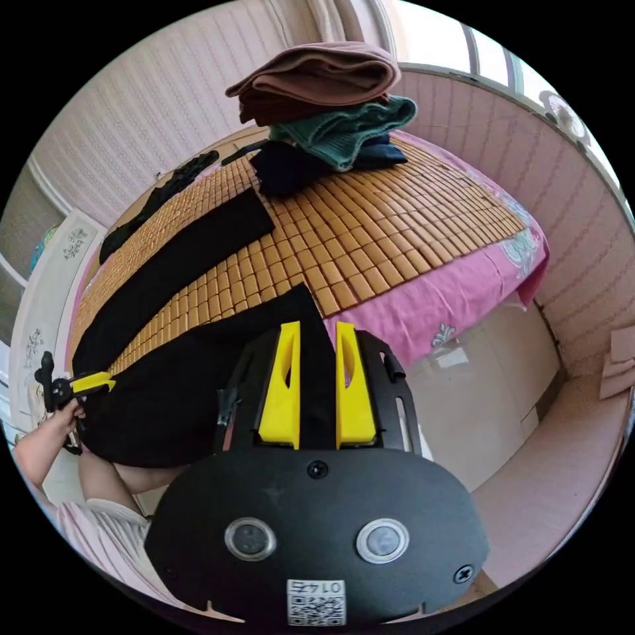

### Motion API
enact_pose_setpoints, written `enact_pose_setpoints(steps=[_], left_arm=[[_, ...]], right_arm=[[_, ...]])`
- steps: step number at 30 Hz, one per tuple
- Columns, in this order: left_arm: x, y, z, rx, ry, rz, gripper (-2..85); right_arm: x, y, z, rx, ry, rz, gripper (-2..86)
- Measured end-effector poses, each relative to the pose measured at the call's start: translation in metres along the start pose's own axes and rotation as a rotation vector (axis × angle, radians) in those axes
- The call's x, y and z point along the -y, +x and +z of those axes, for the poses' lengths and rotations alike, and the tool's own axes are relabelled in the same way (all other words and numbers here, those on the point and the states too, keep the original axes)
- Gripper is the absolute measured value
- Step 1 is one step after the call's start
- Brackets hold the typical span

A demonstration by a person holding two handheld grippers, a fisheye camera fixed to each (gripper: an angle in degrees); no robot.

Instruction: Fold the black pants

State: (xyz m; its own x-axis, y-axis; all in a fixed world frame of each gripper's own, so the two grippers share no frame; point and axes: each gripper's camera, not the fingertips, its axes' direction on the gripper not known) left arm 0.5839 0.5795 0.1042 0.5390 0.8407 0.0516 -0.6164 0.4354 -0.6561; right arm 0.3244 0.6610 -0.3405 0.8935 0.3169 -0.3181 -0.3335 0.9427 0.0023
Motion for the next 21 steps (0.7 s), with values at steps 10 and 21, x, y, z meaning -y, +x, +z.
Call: enact_pose_setpoints(steps=[10, 21], left_arm=[[-0.003, -0.007, -0.017, -0.007, -0.008, 0.027, 6.9], [-0.005, -0.026, -0.061, 0.088, 0.053, 0.097, -0.3]], right_arm=[[0.062, -0.032, 0.028, -0.023, -0.015, -0.154, -0.4], [0.106, -0.052, 0.025, 0.008, -0.061, -0.291, -0.8]])
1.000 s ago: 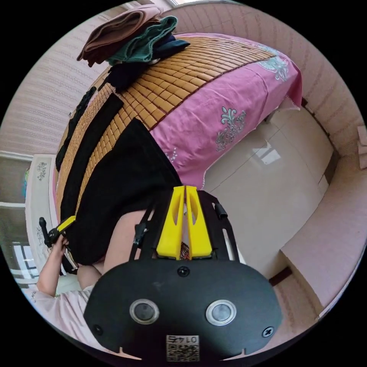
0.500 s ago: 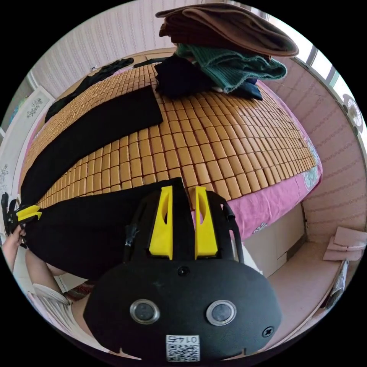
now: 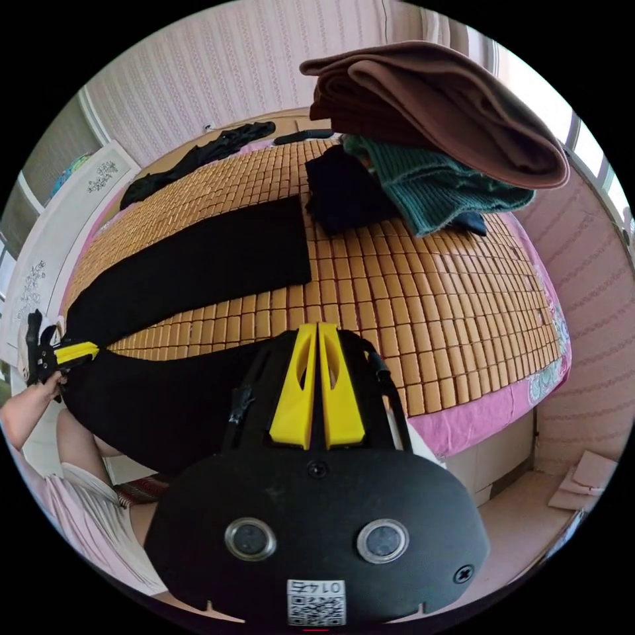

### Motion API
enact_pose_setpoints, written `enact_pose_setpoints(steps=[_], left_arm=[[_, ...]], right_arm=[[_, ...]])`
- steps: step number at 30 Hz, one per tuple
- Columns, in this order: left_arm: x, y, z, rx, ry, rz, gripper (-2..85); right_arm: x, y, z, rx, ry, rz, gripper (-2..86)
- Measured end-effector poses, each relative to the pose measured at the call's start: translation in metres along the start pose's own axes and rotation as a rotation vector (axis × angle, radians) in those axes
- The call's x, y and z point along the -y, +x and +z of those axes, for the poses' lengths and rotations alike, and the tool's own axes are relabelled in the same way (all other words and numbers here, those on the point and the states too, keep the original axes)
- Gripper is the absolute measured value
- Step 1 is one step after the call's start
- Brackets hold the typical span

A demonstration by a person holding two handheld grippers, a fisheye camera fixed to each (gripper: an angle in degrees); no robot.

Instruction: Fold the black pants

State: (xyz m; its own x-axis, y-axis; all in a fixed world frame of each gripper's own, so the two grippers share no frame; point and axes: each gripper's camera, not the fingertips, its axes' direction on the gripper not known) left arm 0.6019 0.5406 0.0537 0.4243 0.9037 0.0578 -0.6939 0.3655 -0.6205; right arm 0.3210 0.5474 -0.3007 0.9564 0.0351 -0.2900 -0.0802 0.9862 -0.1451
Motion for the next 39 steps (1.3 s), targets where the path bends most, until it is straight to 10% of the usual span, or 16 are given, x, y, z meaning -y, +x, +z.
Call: enact_pose_setpoints(steps=[14, 39], left_arm=[[-0.067, -0.106, -0.059, -0.167, 0.127, -0.313, 3.7], [-0.577, -0.358, -0.163, -0.388, 0.329, -1.512, 11.2]], right_arm=[[-0.103, -0.003, -0.013, -0.026, -0.051, 0.222, 11.7], [-0.122, 0.000, -0.050, 0.107, -0.109, 0.336, 0.2]])
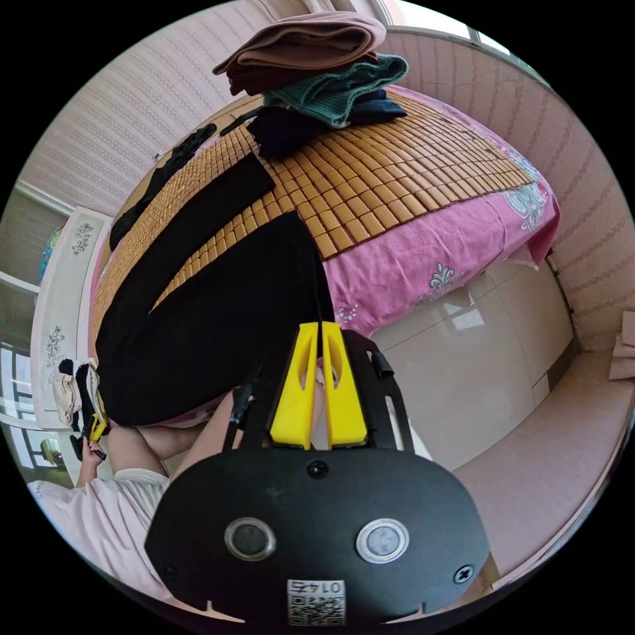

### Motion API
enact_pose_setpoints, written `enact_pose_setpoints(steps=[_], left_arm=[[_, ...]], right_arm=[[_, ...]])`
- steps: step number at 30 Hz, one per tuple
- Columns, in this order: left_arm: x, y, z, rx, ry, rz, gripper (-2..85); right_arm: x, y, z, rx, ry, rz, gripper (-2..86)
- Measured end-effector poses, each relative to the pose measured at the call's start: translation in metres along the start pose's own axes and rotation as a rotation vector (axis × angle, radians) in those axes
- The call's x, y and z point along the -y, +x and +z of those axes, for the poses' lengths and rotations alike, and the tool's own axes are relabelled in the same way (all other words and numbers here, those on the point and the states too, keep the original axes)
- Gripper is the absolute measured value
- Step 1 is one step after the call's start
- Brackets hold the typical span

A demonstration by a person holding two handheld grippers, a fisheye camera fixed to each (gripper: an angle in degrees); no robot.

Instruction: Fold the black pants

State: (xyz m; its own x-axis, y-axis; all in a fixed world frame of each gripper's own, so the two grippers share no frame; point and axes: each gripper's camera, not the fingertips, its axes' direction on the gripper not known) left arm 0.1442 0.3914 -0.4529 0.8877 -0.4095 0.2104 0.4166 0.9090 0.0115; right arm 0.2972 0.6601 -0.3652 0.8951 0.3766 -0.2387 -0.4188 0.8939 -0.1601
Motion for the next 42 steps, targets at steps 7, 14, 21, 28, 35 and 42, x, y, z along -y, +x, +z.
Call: enact_pose_setpoints(steps=[7, 14, 21, 28, 35, 42], left_arm=[[0.067, -0.003, 0.014, 0.107, -0.041, -0.020, 10.6], [0.087, -0.022, 0.002, 0.064, -0.091, -0.010, -0.4], [0.063, -0.008, -0.074, -0.071, 0.021, 0.083, -1.0], [0.103, 0.112, -0.114, -0.018, 0.143, 0.462, -0.9], [0.213, 0.180, -0.061, -0.018, 0.224, 0.304, 2.7], [0.188, 0.180, -0.009, 0.119, 0.234, 0.278, 8.2]], right_arm=[[0.011, -0.025, -0.028, -0.029, 0.016, -0.041, 0.1], [0.023, -0.062, -0.046, -0.100, 0.067, -0.127, 0.1], [0.066, -0.113, -0.071, -0.186, 0.196, -0.227, 0.1], [0.181, -0.188, -0.065, -0.357, 0.203, -0.385, 0.5], [0.281, -0.236, -0.018, -0.323, 0.221, -0.285, 5.2], [0.233, -0.192, 0.041, -0.255, 0.177, -0.253, 11.7]])
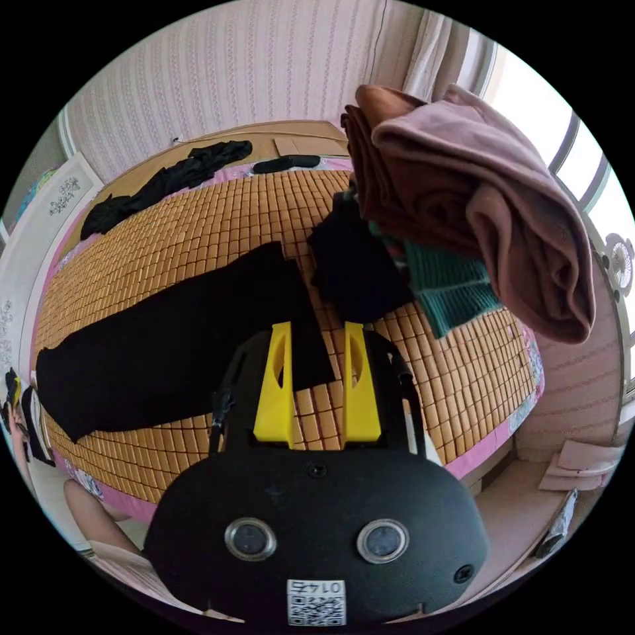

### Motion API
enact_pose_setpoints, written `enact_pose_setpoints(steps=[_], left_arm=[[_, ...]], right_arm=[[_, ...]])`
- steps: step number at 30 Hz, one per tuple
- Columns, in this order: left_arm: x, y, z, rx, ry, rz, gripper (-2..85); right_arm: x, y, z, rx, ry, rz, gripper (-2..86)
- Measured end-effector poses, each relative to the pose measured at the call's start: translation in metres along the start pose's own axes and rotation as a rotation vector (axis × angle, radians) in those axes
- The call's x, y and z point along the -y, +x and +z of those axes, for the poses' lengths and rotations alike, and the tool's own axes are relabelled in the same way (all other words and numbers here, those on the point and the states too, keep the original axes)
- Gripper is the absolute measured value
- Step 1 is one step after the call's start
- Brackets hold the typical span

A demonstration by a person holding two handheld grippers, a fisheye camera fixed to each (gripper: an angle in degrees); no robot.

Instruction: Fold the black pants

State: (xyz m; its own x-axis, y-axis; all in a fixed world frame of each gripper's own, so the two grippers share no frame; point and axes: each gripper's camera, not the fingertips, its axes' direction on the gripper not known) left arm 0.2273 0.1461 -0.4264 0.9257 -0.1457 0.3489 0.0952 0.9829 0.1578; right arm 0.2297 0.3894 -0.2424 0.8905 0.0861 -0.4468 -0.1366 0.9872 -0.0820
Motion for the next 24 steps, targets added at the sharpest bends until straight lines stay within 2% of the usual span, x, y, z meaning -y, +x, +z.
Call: enact_pose_setpoints(steps=[4, 7, 11, 16, 20, 24], left_arm=[[-0.053, -0.016, 0.035, 0.040, -0.120, -0.028, 10.6], [-0.075, -0.024, 0.074, -0.009, -0.222, -0.105, 13.0], [-0.084, -0.014, 0.124, -0.073, -0.296, -0.197, 13.2], [-0.087, 0.026, 0.156, 0.106, -0.322, -0.116, 1.1], [-0.095, 0.037, 0.150, 0.076, -0.336, -0.049, -0.5], [-0.129, 0.048, 0.119, 0.116, -0.360, 0.126, -0.4]], right_arm=[[-0.046, 0.027, 0.044, 0.136, -0.064, 0.156, 13.3], [-0.058, 0.043, 0.066, 0.264, -0.042, 0.320, 13.0], [-0.064, 0.056, 0.079, 0.212, -0.050, 0.469, 6.1], [-0.070, 0.073, 0.078, 0.293, -0.040, 0.410, 1.6], [-0.092, 0.093, 0.062, 0.312, -0.017, 0.348, 0.8], [-0.133, 0.114, 0.044, 0.385, -0.013, 0.325, 0.7]])
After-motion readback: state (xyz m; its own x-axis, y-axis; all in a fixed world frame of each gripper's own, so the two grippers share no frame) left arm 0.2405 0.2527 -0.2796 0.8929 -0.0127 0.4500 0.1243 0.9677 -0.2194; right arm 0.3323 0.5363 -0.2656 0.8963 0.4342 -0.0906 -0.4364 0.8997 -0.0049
